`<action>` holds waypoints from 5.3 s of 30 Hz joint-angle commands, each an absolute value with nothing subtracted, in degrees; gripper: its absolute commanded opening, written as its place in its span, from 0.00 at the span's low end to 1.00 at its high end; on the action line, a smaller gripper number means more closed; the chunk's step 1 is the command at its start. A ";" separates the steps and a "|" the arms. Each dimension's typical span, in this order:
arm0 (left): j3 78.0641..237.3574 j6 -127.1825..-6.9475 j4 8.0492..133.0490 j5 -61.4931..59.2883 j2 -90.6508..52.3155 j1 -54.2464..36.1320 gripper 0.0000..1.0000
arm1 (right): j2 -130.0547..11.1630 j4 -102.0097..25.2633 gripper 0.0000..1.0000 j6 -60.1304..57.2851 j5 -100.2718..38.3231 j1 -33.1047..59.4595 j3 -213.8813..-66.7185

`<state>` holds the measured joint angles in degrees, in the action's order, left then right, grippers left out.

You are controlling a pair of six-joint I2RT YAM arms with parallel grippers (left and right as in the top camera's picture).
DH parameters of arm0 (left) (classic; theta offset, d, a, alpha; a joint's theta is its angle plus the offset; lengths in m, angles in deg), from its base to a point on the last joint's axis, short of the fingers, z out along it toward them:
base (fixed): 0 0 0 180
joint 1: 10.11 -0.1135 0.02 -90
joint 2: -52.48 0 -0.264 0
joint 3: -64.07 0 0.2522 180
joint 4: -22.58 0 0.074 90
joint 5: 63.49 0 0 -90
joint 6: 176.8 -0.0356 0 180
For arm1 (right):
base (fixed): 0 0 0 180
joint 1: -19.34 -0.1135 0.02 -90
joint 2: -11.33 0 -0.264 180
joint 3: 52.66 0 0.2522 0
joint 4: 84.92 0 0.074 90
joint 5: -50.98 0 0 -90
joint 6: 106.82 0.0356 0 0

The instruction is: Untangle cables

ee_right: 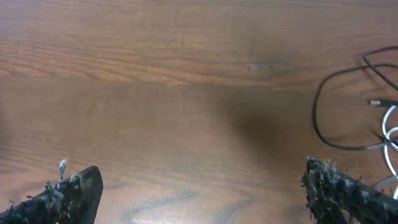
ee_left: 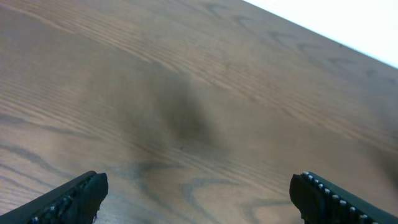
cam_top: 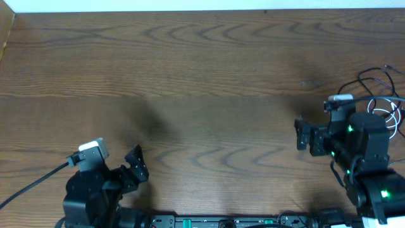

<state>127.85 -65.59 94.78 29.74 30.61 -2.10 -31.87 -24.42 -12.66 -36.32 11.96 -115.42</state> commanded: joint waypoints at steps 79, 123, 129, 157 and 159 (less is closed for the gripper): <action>127.55 -65.07 94.54 30.20 31.64 -2.27 0.98 | 9.87 -66.67 0.99 -16.48 -39.97 11.77 -66.83; 103.94 -78.29 74.19 27.44 49.80 -9.48 0.98 | 9.85 -66.67 0.99 -16.48 -39.95 11.79 -66.83; 91.24 -82.53 54.69 20.95 52.18 -11.82 0.98 | 9.85 -66.67 0.99 -16.48 -39.97 11.79 -66.83; 78.11 -83.77 39.96 20.30 52.25 -11.80 0.98 | 9.85 -66.67 0.99 -16.48 -39.95 11.79 -66.83; 78.11 -83.77 39.96 20.30 52.25 -11.80 0.98 | 9.85 -66.67 0.99 -16.48 -39.97 11.79 -66.83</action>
